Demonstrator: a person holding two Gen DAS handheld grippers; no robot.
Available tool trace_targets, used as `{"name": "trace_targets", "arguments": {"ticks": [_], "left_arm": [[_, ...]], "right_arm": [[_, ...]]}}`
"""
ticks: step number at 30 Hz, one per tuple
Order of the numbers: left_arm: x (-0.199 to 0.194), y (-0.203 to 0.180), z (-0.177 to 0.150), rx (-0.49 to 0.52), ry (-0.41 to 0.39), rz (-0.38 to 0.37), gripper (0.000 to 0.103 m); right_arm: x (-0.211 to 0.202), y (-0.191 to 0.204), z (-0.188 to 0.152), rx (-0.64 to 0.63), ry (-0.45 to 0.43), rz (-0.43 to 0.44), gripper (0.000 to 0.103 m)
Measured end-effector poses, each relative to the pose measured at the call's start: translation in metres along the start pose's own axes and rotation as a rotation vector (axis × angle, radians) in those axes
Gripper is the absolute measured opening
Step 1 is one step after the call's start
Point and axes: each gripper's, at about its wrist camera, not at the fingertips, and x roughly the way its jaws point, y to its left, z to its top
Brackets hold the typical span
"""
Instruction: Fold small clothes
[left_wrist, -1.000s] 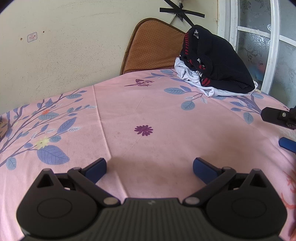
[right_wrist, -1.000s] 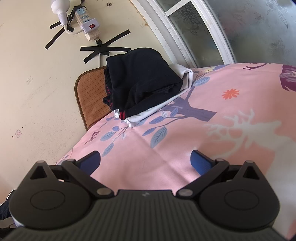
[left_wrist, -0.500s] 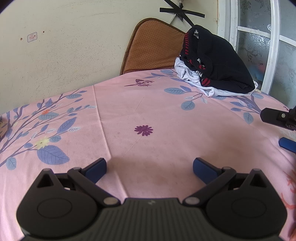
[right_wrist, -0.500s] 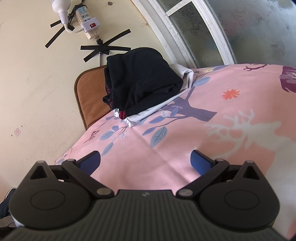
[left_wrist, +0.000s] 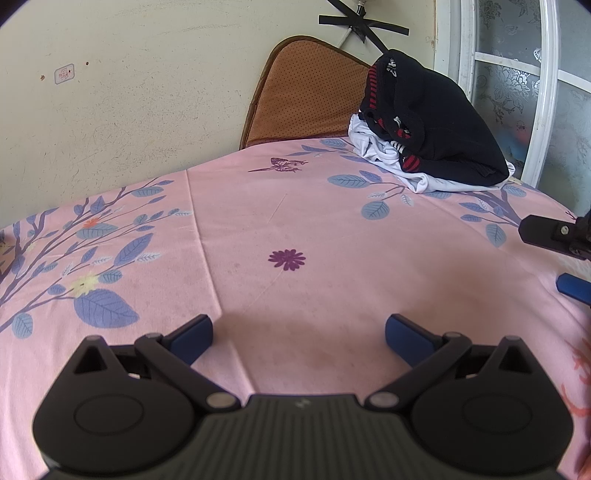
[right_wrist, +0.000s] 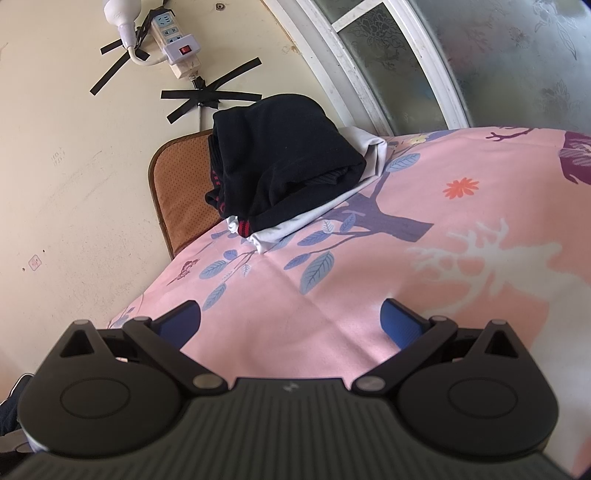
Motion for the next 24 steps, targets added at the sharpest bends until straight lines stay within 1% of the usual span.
{"name": "trace_targets", "arguments": {"ticks": [24], "left_arm": [[-0.0001,0.0001,-0.0002,0.0,0.0,0.0,0.103]], "right_arm": [[0.0009,0.004,0.0,-0.028,0.006,-0.016,0.103]]}}
